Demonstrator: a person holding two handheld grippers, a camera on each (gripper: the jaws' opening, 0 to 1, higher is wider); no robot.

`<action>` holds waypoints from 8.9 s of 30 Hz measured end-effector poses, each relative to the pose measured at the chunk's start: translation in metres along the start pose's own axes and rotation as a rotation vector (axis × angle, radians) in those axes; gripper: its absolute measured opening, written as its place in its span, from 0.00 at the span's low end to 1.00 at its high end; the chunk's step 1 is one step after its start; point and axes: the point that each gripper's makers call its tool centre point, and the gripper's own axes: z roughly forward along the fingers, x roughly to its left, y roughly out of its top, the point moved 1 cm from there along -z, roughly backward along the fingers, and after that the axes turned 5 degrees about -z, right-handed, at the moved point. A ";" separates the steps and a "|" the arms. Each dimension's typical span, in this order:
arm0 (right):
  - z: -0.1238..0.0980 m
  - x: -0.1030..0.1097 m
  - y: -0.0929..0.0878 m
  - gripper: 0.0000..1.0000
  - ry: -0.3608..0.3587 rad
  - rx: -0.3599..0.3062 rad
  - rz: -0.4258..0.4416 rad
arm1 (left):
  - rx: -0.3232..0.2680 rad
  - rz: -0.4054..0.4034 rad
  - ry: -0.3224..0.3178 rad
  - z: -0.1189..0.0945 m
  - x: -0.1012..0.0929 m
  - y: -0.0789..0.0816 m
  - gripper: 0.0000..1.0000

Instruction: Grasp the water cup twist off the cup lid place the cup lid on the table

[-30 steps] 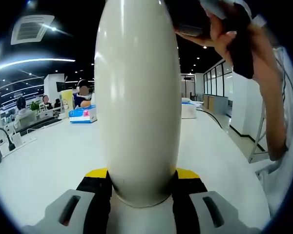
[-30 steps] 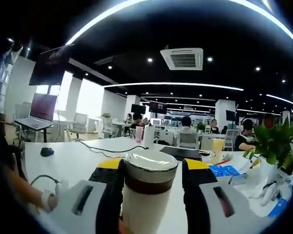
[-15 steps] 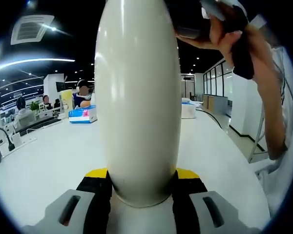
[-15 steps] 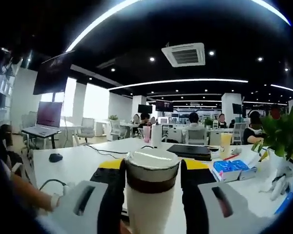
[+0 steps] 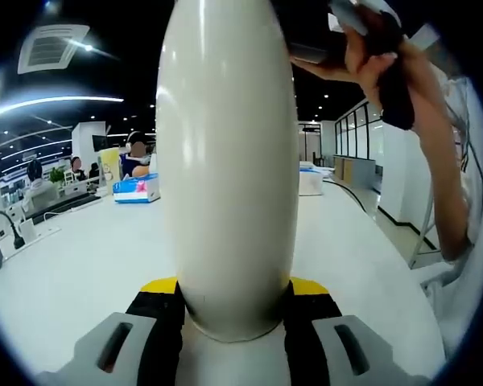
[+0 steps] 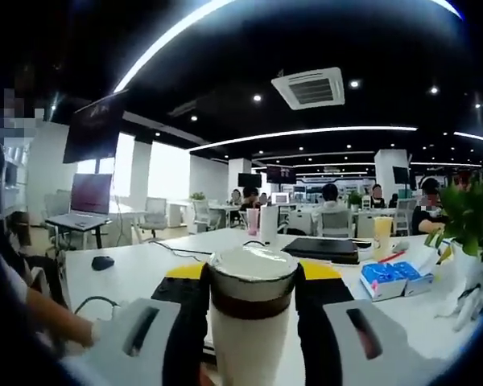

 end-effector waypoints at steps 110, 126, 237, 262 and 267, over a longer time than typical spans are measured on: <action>0.000 0.006 0.000 0.48 0.720 0.016 0.008 | 0.000 -0.001 -0.003 0.000 0.000 0.000 0.50; -0.006 0.014 0.005 0.74 0.237 0.078 -0.135 | 0.001 0.003 -0.002 0.000 -0.001 0.000 0.50; 0.001 0.004 0.002 0.44 0.074 0.050 -0.095 | 0.003 0.006 0.002 0.000 0.000 0.000 0.50; 0.000 0.005 0.002 0.44 0.210 0.065 -0.116 | 0.001 -0.002 0.003 0.000 -0.001 0.000 0.50; 0.000 0.004 0.002 0.44 0.249 0.072 -0.113 | 0.001 -0.002 0.003 0.000 -0.001 0.000 0.50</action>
